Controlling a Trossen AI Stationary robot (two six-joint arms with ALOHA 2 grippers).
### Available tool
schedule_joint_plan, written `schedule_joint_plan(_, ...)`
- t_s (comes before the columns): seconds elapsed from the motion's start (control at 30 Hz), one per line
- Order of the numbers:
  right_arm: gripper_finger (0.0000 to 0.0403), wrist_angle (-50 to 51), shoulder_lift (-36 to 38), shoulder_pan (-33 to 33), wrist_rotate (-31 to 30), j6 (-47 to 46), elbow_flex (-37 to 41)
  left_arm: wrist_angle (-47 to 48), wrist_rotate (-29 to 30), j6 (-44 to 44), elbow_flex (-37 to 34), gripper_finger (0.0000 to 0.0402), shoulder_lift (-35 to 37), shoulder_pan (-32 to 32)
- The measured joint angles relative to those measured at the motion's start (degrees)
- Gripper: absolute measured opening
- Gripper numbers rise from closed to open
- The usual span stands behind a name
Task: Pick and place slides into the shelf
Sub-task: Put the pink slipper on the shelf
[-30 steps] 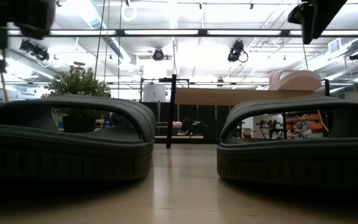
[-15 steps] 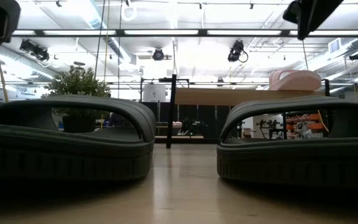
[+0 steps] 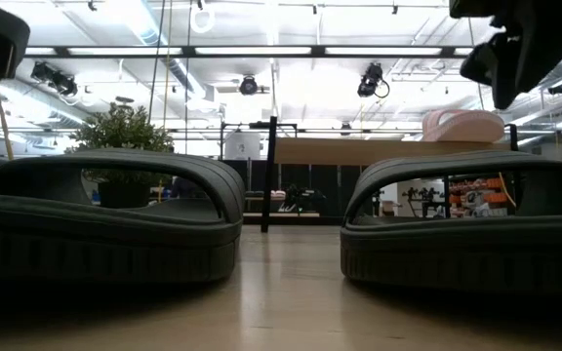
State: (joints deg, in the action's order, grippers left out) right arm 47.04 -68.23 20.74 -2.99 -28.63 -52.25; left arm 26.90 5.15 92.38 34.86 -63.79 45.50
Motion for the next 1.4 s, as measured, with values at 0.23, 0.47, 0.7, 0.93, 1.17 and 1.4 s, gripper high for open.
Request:
schedule_joint_plan(0.23, 0.016, -5.9, 0.0, 1.7, 0.0, -2.1, 1.1, -2.9, 0.2, -0.5, -1.5, 0.0223, 0.0, -0.1)
schedule_joint_plan(0.47, 0.016, -14.8, 0.0, 1.7, -2.0, 8.7, 1.1, -6.2, 0.2, -4.6, -1.5, 0.0246, -1.6, -0.3)
schedule_joint_plan(0.7, 0.016, -23.4, 0.0, 1.5, -4.2, 17.1, 1.1, -11.2, 0.2, -6.4, -1.5, 0.0247, -6.6, -0.3)
schedule_joint_plan(0.93, 0.0146, -28.9, -0.1, 1.5, -4.2, 15.8, 1.1, -16.3, 0.2, -9.3, -1.5, 0.0247, -11.2, -0.3)
schedule_joint_plan(1.17, 0.0142, -28.7, -0.7, 1.5, -4.2, 13.1, 1.1, -17.2, 0.2, -9.5, -1.5, 0.0249, -12.1, -0.3)
schedule_joint_plan(1.4, 0.0138, -28.5, -1.2, 1.5, -4.2, 10.7, 1.1, -18.6, -2.2, -9.9, -1.5, 0.0204, -12.1, -0.3)
